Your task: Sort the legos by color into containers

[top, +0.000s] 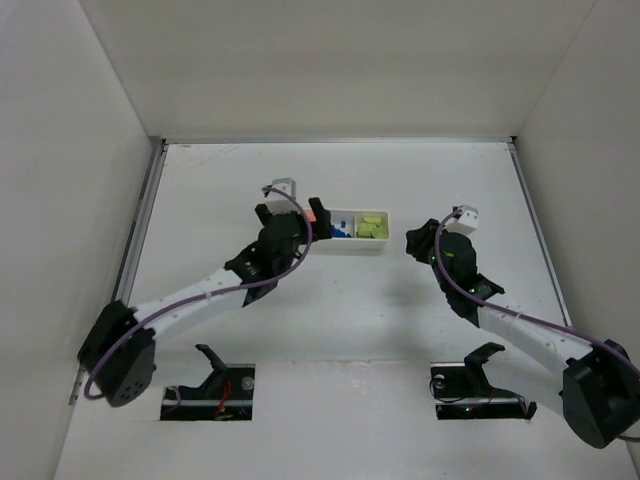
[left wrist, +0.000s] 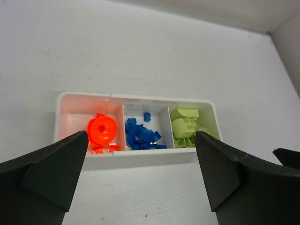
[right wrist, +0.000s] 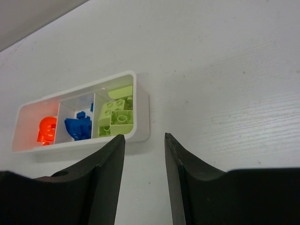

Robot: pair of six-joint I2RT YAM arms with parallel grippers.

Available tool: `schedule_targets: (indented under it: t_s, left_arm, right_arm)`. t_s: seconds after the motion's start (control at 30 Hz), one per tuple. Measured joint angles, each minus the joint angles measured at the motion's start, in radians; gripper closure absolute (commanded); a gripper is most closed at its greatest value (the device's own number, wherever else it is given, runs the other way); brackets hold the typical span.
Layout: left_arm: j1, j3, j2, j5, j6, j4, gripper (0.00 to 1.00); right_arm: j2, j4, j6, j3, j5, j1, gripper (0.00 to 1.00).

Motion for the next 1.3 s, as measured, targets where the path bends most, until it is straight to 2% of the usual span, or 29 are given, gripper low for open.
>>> schedule_targets:
  t_s: [0.17, 0.3, 0.33, 0.37, 0.57, 0.77, 1.0, 1.3]
  left_arm:
    - [0.039, -0.175, -0.31, -0.051, -0.012, -0.024, 0.0]
    - [0.1, -0.343, -0.561, -0.099, -0.045, -0.11, 0.0]
    - [0.124, -0.377, -0.622, -0.111, -0.058, -0.146, 0.0]
    - [0.149, -0.402, -0.678, -0.123, -0.072, -0.187, 0.0]
    - [0.33, -0.438, -0.848, -0.17, -0.2, -0.423, 0.0]
    - [0.446, -0.476, -0.809, -0.138, -0.294, -0.564, 0.0]
    - [0.473, -0.497, -0.736, -0.06, -0.33, -0.571, 0.0]
    - [0.505, -0.541, -0.696, -0.05, -0.344, -0.537, 0.0]
  right_arm:
    - [-0.047, 0.0, 0.008, -0.019, 0.03, -0.009, 0.39]
    - [-0.088, 0.002, 0.011, -0.033, 0.062, -0.011, 0.3]
    - [-0.095, 0.002, 0.011, -0.035, 0.069, -0.012, 0.22]
    - [-0.099, 0.003, 0.015, -0.036, 0.075, -0.013, 0.0]
    - [-0.104, 0.003, 0.014, -0.045, 0.144, -0.023, 0.0]
    - [-0.105, -0.002, 0.014, -0.046, 0.201, -0.024, 0.0]
    - [-0.083, 0.001, 0.016, -0.049, 0.22, -0.026, 0.0]
    - [0.107, 0.018, 0.019, -0.049, 0.238, -0.026, 0.0]
